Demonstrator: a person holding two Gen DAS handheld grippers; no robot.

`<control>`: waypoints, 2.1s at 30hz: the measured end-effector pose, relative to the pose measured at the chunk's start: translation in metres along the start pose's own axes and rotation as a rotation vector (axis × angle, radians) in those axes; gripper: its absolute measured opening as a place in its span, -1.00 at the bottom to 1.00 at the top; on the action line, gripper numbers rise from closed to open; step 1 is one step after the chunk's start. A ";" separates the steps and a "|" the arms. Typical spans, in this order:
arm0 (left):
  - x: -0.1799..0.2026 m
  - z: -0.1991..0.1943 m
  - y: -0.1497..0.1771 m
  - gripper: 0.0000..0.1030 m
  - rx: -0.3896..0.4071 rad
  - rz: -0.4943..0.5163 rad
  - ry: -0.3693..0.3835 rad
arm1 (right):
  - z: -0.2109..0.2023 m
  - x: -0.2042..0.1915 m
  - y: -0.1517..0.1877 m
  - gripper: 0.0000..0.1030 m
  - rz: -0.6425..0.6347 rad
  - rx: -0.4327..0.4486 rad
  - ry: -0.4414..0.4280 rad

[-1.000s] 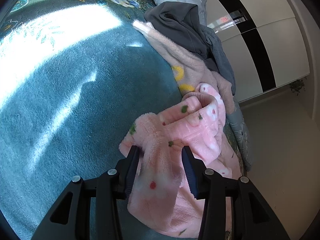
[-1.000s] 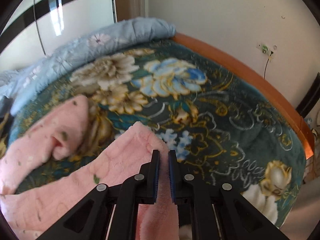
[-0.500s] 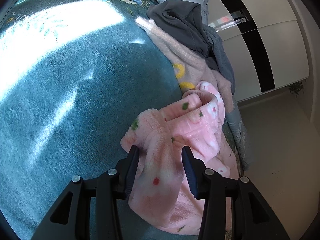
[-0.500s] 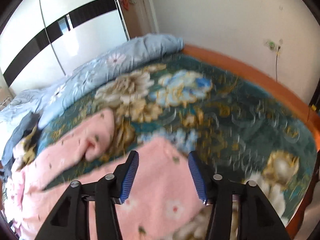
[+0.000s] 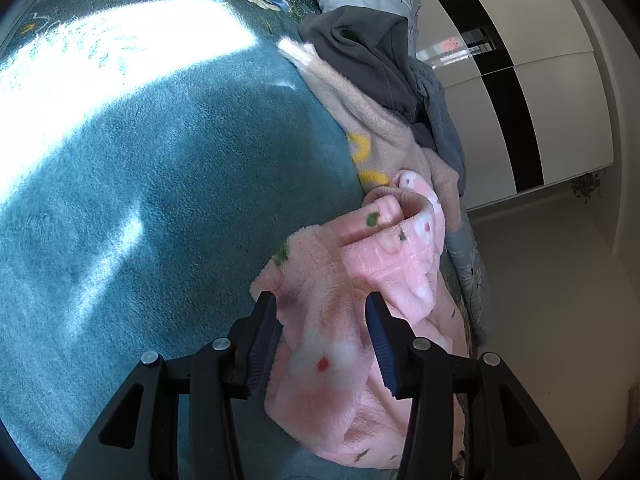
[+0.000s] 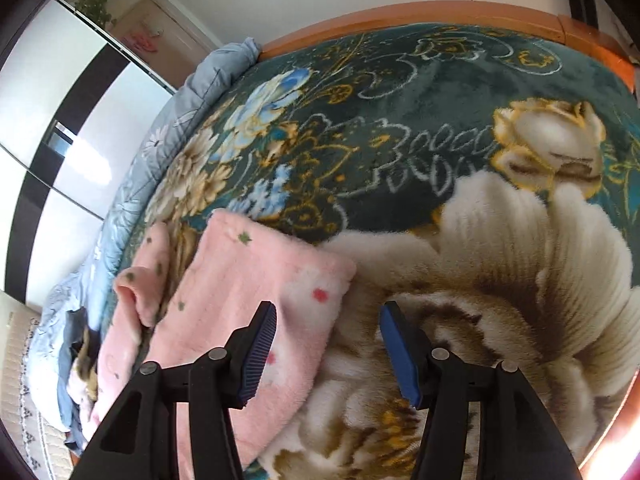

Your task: Fold clothes

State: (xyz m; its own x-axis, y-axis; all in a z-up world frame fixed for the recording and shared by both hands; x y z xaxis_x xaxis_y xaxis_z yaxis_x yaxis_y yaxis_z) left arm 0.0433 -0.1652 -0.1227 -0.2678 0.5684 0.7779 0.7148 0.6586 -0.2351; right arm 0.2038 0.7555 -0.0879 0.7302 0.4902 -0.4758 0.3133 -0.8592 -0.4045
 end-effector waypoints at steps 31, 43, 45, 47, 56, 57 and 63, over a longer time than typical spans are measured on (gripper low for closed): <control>-0.053 -0.089 0.050 -0.84 0.140 -0.089 -0.008 | -0.031 0.002 0.007 -0.84 -0.146 0.012 0.104; -0.048 -0.092 0.052 -0.84 0.115 -0.115 0.027 | -0.078 -0.152 0.021 -0.16 -0.438 0.159 0.480; -0.049 -0.090 0.051 -0.84 0.105 -0.124 0.031 | -0.092 -0.217 0.048 -0.09 -0.533 0.193 0.337; -0.052 -0.089 0.050 -0.84 0.096 -0.136 0.043 | -0.102 -0.286 0.082 0.00 -0.633 0.198 0.169; -0.052 -0.087 0.047 -0.84 0.075 -0.132 0.051 | -0.036 -0.545 0.370 0.05 -1.059 -0.246 -0.328; -0.052 -0.086 0.047 -0.84 0.069 -0.132 0.054 | -0.025 -0.561 0.404 0.05 -1.098 -0.288 -0.334; -0.056 -0.082 0.043 -0.84 0.039 -0.154 0.076 | 0.045 -0.603 0.529 0.05 -1.245 -0.332 -0.166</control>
State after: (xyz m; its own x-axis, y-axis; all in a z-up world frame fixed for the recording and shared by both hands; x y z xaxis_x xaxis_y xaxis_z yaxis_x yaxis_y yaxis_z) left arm 0.1419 -0.2094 -0.1282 -0.3215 0.4215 0.8479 0.6433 0.7543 -0.1311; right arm -0.0982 0.0120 -0.0499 -0.2346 0.9718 -0.0229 0.8744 0.2007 -0.4418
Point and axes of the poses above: each gripper's, at about its wrist camera, not at the fingertips, and z roughly the way its jaws point, x to its right, y to its underside, the point moved 1 cm from there along z, roughly the way its jaws point, and after that the axes turned 1 degree about y, right-handed, at the moved point
